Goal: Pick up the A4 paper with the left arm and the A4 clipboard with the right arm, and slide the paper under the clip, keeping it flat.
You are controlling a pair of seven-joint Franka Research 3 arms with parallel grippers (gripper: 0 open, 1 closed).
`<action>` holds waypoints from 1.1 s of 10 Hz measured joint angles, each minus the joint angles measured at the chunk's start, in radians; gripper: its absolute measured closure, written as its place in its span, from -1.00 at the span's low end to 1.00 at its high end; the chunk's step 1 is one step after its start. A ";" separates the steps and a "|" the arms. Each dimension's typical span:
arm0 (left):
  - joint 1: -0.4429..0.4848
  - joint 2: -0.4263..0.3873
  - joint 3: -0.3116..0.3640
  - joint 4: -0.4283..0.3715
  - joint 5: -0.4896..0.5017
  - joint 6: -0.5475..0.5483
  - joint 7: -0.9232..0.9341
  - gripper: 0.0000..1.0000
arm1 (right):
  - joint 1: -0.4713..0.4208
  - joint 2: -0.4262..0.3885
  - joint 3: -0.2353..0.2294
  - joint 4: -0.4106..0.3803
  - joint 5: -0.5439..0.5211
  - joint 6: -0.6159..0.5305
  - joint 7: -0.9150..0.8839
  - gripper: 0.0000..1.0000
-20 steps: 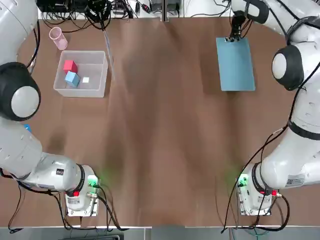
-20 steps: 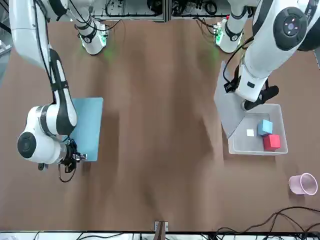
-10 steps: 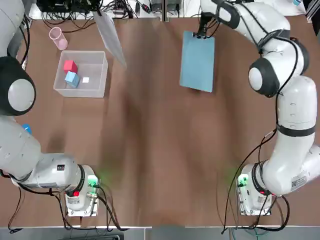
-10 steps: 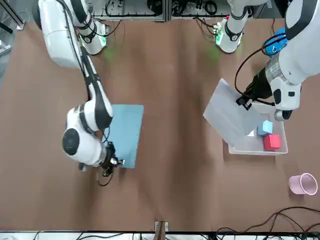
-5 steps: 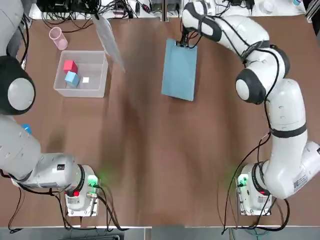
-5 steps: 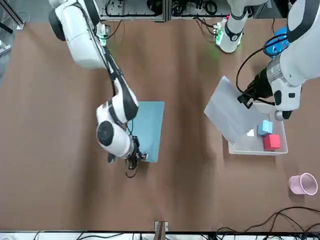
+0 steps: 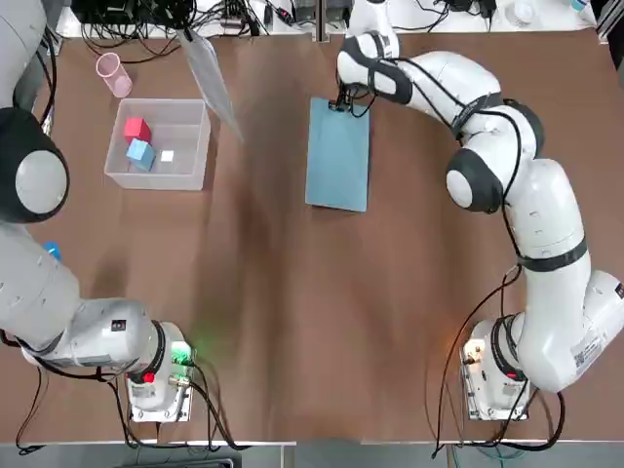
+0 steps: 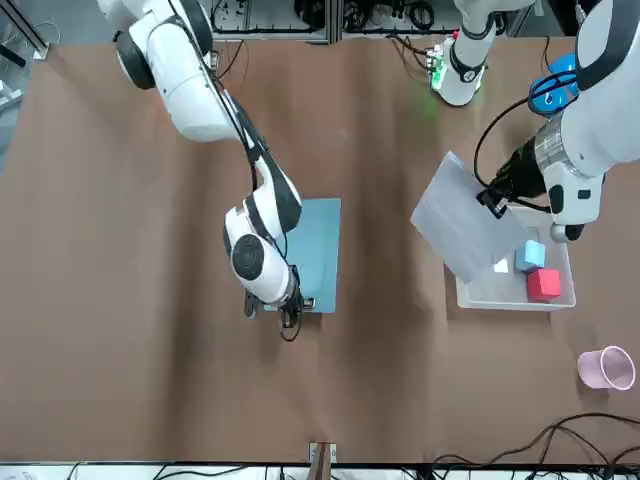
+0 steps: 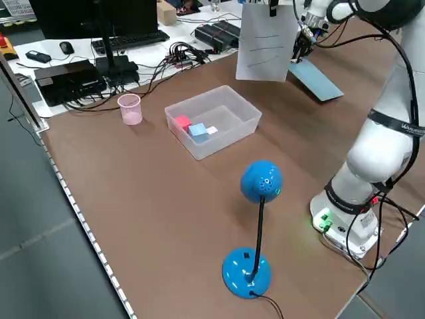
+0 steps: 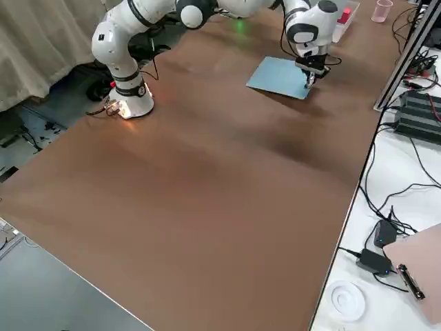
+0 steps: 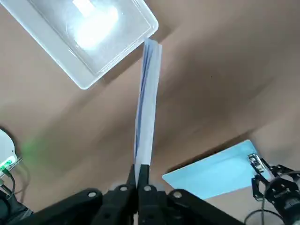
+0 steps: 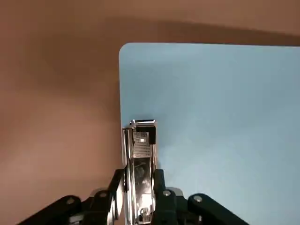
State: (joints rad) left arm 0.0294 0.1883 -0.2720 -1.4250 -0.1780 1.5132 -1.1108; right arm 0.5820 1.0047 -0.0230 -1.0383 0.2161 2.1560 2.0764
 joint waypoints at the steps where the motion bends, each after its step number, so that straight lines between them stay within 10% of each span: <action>1: 0.000 0.000 0.000 0.000 0.000 0.000 -0.002 0.97 | 0.016 0.016 0.000 0.000 0.001 0.025 0.006 0.40; 7: 0.000 0.018 0.001 0.000 0.006 0.016 -0.005 0.97 | 0.074 0.079 0.000 0.003 0.003 0.174 0.107 0.57; 11: -0.001 0.025 0.001 0.000 0.006 0.018 -0.056 0.97 | 0.077 0.082 -0.003 0.016 0.003 0.185 0.112 0.13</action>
State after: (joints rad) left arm 0.0288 0.2134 -0.2712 -1.4251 -0.1722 1.5309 -1.1667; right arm 0.6594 1.0864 -0.0259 -1.0224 0.2195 2.3412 2.1888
